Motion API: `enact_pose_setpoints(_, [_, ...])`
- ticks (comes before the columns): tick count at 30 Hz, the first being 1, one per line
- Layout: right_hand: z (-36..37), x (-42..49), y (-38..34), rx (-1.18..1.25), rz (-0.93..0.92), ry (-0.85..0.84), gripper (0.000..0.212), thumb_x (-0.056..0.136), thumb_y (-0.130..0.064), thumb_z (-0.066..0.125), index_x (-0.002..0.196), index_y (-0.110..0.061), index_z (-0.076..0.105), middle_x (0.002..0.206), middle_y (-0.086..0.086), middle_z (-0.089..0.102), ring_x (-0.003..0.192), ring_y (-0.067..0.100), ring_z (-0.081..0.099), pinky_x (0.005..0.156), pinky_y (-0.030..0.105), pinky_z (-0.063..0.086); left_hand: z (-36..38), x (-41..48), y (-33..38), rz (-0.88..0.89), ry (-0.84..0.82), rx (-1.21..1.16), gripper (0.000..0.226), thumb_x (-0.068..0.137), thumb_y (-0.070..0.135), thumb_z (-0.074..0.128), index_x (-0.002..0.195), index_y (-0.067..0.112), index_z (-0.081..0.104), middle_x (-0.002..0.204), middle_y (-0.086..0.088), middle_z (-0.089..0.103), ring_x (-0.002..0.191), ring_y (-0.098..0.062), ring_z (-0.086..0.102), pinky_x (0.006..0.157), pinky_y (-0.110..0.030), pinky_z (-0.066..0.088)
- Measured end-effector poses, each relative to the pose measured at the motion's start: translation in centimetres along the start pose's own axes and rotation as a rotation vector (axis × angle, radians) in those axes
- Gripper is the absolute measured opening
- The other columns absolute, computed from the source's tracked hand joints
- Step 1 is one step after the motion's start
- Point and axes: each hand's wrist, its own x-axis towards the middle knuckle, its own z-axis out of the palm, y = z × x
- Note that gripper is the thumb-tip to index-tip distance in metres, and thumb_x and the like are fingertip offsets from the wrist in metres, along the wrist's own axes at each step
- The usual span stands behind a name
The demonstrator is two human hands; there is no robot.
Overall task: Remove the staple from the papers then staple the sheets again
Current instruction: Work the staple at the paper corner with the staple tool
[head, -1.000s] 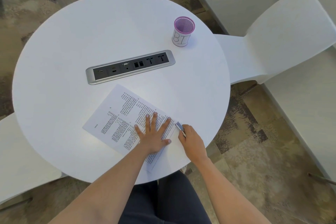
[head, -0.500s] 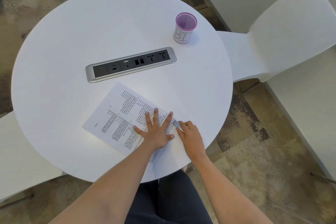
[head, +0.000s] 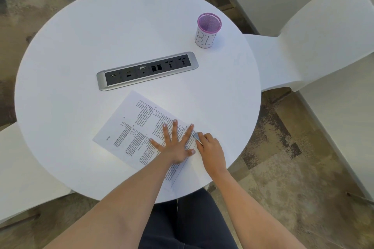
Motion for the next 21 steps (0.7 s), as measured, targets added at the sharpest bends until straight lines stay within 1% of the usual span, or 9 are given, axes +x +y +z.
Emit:
enact_pose_setpoints(2, [0.1, 0.1, -0.3, 0.142, 0.118, -0.043, 0.022, 0.088, -0.002, 0.066, 0.109, 0.001, 0.064, 0.104, 0.016, 0.065, 0.089, 0.034, 0.063, 0.073, 0.044, 0.054, 0.0, 0.0, -0.1, 0.000, -0.005, 0.004, 0.087, 0.089, 0.071, 0.039, 0.117, 0.066, -0.043, 0.131, 0.006, -0.062, 0.127, -0.034, -0.053, 0.089, -0.086, -0.014])
enact_pose_setpoints(3, [0.3, 0.1, -0.4, 0.205, 0.166, -0.046, 0.021, 0.095, -0.007, 0.057, 0.114, 0.000, 0.062, 0.104, 0.015, 0.064, 0.091, 0.032, 0.062, 0.076, 0.043, 0.052, 0.1, 0.0, -0.1, 0.001, -0.008, 0.005, 0.087, 0.089, 0.071, 0.039, 0.115, 0.067, -0.043, 0.129, 0.007, -0.064, 0.124, -0.033, -0.054, 0.088, -0.086, -0.014])
enact_pose_setpoints(4, [0.5, 0.2, -0.5, 0.266, 0.213, -0.023, 0.020, 0.097, -0.010, 0.054, 0.115, -0.004, 0.062, 0.100, 0.008, 0.062, 0.089, 0.028, 0.061, 0.074, 0.036, 0.052, 0.1, 0.0, -0.1, 0.002, -0.010, 0.005, 0.087, 0.088, 0.072, 0.039, 0.115, 0.067, -0.044, 0.126, 0.008, -0.065, 0.121, -0.032, -0.056, 0.088, -0.085, -0.015])
enact_pose_setpoints(6, [0.5, 0.6, -1.0, 0.427, 0.390, 0.018, 0.020, 0.100, -0.021, 0.050, 0.114, -0.014, 0.063, 0.090, -0.006, 0.056, 0.082, 0.016, 0.058, 0.067, 0.020, 0.043, 0.1, 0.1, -0.1, 0.007, -0.012, 0.001, 0.087, 0.088, 0.072, 0.039, 0.117, 0.067, -0.043, 0.123, 0.009, -0.066, 0.117, -0.031, -0.058, 0.087, -0.085, -0.016])
enact_pose_setpoints(9, [0.4, 1.8, -0.9, 0.565, 0.549, 0.042, 0.024, 0.100, -0.031, 0.049, 0.111, -0.017, 0.065, 0.080, -0.009, 0.053, 0.079, 0.013, 0.054, 0.064, 0.020, 0.036, 0.1, 0.1, -0.2, 0.011, -0.022, -0.005, 0.088, 0.088, 0.072, 0.040, 0.123, 0.065, -0.040, 0.124, 0.009, -0.066, 0.115, -0.030, -0.059, 0.087, -0.085, -0.017])
enact_pose_setpoints(14, [0.1, 0.9, -0.1, 0.432, 0.427, -0.041, 0.022, 0.101, -0.030, 0.047, 0.115, -0.021, 0.062, 0.081, -0.009, 0.049, 0.070, 0.003, 0.047, 0.059, 0.013, 0.030, 0.0, 0.1, -0.2, 0.012, -0.025, 0.001, 0.089, 0.089, 0.071, 0.040, 0.116, 0.067, -0.044, 0.125, 0.008, -0.066, 0.117, -0.031, -0.058, 0.088, -0.085, -0.016])
enact_pose_setpoints(16, [0.0, 0.4, 0.2, 0.361, 0.366, -0.062, 0.023, 0.101, -0.025, 0.049, 0.118, -0.018, 0.062, 0.084, -0.007, 0.048, 0.071, 0.008, 0.047, 0.059, 0.017, 0.030, -0.1, 0.1, -0.2, 0.011, -0.023, 0.003, 0.089, 0.089, 0.070, 0.040, 0.116, 0.067, -0.045, 0.126, 0.008, -0.066, 0.118, -0.031, -0.058, 0.087, -0.086, -0.015])
enact_pose_setpoints(18, [0.0, 0.2, 0.3, 0.313, 0.314, -0.089, 0.027, 0.100, -0.019, 0.050, 0.124, -0.015, 0.061, 0.089, -0.004, 0.048, 0.079, 0.015, 0.048, 0.065, 0.022, 0.030, -0.1, 0.0, -0.2, 0.007, -0.024, 0.010, 0.089, 0.089, 0.070, 0.039, 0.115, 0.066, -0.045, 0.126, 0.007, -0.066, 0.118, -0.032, -0.057, 0.088, -0.086, -0.015])
enact_pose_setpoints(21, [-0.3, -0.1, 0.1, 0.211, 0.229, -0.121, 0.030, 0.099, -0.013, 0.051, 0.128, -0.013, 0.059, 0.097, 0.005, 0.056, 0.084, 0.023, 0.050, 0.069, 0.027, 0.036, -0.2, -0.1, -0.1, 0.005, -0.032, 0.009, 0.089, 0.089, 0.070, 0.040, 0.114, 0.067, -0.046, 0.130, 0.007, -0.064, 0.118, -0.031, -0.058, 0.088, -0.086, -0.014])
